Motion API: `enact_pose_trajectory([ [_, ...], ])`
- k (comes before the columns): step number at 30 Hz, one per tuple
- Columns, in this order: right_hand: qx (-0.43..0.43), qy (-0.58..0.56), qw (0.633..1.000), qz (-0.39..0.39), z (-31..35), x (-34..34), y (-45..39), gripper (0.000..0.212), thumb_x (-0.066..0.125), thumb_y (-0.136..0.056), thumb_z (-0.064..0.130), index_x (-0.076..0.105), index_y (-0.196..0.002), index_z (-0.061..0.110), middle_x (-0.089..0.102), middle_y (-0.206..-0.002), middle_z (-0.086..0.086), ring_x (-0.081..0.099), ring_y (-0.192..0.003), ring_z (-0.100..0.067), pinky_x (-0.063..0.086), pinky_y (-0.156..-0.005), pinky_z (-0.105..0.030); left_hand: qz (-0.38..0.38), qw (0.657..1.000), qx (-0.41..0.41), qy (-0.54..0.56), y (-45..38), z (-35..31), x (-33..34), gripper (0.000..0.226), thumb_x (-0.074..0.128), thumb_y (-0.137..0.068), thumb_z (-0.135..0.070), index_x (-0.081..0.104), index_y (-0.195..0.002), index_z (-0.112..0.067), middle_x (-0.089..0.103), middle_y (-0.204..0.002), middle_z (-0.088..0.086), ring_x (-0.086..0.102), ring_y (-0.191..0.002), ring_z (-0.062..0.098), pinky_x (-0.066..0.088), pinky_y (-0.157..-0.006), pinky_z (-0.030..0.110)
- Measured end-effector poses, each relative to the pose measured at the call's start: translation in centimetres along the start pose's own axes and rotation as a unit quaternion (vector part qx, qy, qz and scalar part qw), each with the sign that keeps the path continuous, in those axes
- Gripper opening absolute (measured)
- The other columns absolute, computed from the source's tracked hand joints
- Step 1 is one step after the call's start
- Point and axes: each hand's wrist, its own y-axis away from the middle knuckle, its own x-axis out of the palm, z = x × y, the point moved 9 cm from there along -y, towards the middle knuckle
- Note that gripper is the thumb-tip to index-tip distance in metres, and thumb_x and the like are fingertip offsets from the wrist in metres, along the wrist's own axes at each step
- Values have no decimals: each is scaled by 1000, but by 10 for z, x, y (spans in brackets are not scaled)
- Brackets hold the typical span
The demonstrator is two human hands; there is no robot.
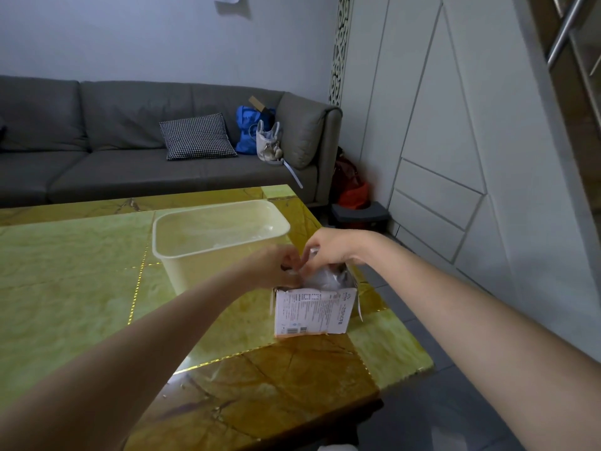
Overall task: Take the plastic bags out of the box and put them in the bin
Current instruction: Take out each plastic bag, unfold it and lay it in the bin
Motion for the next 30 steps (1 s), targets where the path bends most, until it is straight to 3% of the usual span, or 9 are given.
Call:
enact_pose_trajectory([
  [3,-8,-74,997,11,0,-2,3,11,74,-80,17,69,-87,12,62,-85,-1,56,-78,-13,46,-63,-21,26,998,-30,54,2,7,10,48,72,-78,-20,46,-117,-13,58,-114,3,57,-102,21,50,-83,29],
  [5,-25,-136,990,9,4,-6,3,7,70,-82,9,66,-79,12,62,-79,0,55,-74,-11,46,-62,-21,37,997,-31,54,2,6,15,60,72,-78,-19,40,-129,-13,56,-120,3,56,-108,22,51,-88,31],
  [10,-74,-264,962,-1,16,-19,4,13,65,-85,1,59,-78,10,61,-71,2,50,-66,-7,41,-63,-22,58,998,-36,0,1,7,23,31,67,-83,-18,62,-111,-6,64,-108,12,61,-99,26,48,-85,30],
  [13,-132,-385,913,-43,30,-45,10,15,62,-86,0,59,-77,12,62,-68,3,52,-61,-7,43,-62,-22,81,995,-44,47,2,14,27,30,67,-83,-21,65,-108,-7,66,-107,10,61,-99,24,48,-94,37],
  [16,-185,-517,829,-106,38,-80,18,18,58,-89,1,58,-76,14,63,-62,2,58,-58,-10,50,-57,-24,63,996,-38,57,4,9,18,29,67,-83,-23,65,-107,-8,66,-105,8,61,-97,21,50,-89,32],
  [17,-186,-531,818,-118,37,-87,20,17,57,-90,3,57,-77,14,63,-64,2,60,-59,-12,52,-58,-26,49,993,-34,103,6,5,10,29,68,-82,-21,63,-108,-8,66,-102,7,62,-93,19,50,-86,29],
  [22,-125,-501,839,-171,13,-85,17,18,58,-91,5,53,-77,16,62,-71,-1,60,-64,-14,52,-59,-26,17,898,-20,439,18,4,-37,45,64,-76,-28,56,-115,-8,66,-105,3,65,-96,16,51,-83,26],
  [26,-132,-503,831,-197,1,-85,17,21,57,-88,-6,53,-77,11,60,-80,-7,60,-69,-17,53,-59,-25,-10,886,-37,463,26,14,-58,19,59,-82,-23,61,-94,-9,64,-81,0,63,-70,10,52,-59,19],
  [30,-115,-458,863,-179,1,-82,16,24,53,-84,-18,55,-85,6,56,-88,-10,61,-69,-18,56,-62,-22,-63,868,-78,485,32,30,-77,20,55,-89,-23,60,-103,-10,67,-92,6,66,-69,12,55,-57,21],
])
